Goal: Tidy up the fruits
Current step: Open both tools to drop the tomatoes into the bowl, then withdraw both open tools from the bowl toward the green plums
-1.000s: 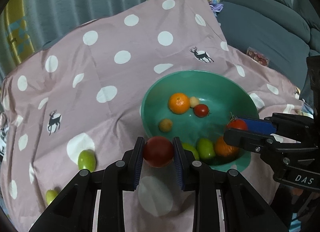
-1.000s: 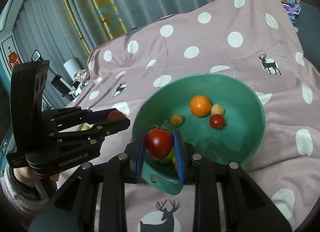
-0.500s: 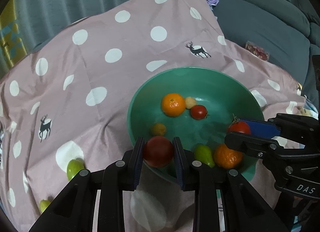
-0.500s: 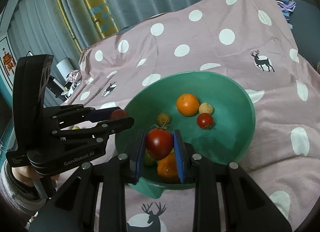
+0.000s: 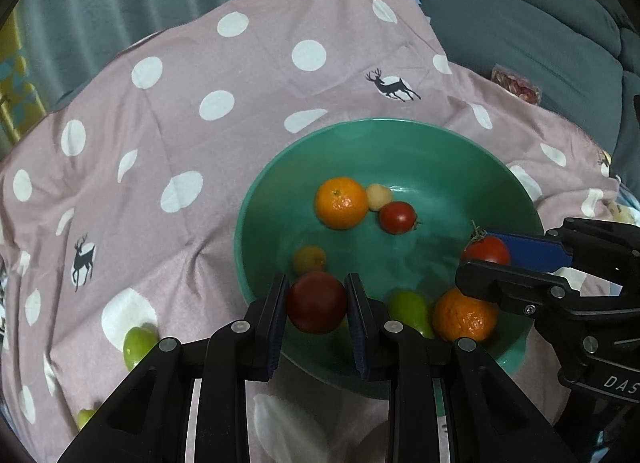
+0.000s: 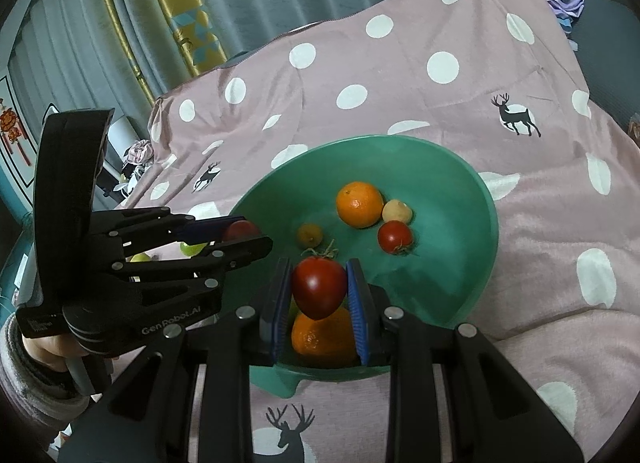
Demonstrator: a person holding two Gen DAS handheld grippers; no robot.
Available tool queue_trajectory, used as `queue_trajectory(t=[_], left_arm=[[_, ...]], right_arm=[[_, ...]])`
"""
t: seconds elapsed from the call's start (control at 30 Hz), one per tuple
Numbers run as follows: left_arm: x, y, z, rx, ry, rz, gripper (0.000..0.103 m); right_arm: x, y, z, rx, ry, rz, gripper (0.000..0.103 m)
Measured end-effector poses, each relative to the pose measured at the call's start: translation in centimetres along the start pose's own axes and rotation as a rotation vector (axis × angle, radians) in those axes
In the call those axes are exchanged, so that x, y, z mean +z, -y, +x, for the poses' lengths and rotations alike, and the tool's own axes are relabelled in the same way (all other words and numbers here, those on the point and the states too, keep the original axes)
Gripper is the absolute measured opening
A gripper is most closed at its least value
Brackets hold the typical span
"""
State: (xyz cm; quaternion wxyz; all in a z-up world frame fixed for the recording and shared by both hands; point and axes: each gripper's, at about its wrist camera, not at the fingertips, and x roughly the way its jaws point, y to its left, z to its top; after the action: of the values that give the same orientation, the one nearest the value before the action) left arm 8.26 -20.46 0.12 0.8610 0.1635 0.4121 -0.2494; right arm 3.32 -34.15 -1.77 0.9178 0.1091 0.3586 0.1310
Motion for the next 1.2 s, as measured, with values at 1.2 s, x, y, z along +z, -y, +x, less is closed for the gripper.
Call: queue_trajectory(t=[1.2], left_arm=[[0.2, 0.3, -1.2, 0.024, 0.026, -0.012, 0.068]], right_arm=[[0.2, 0.7, -0.9, -0.009, 0.023, 0.048, 0.040]])
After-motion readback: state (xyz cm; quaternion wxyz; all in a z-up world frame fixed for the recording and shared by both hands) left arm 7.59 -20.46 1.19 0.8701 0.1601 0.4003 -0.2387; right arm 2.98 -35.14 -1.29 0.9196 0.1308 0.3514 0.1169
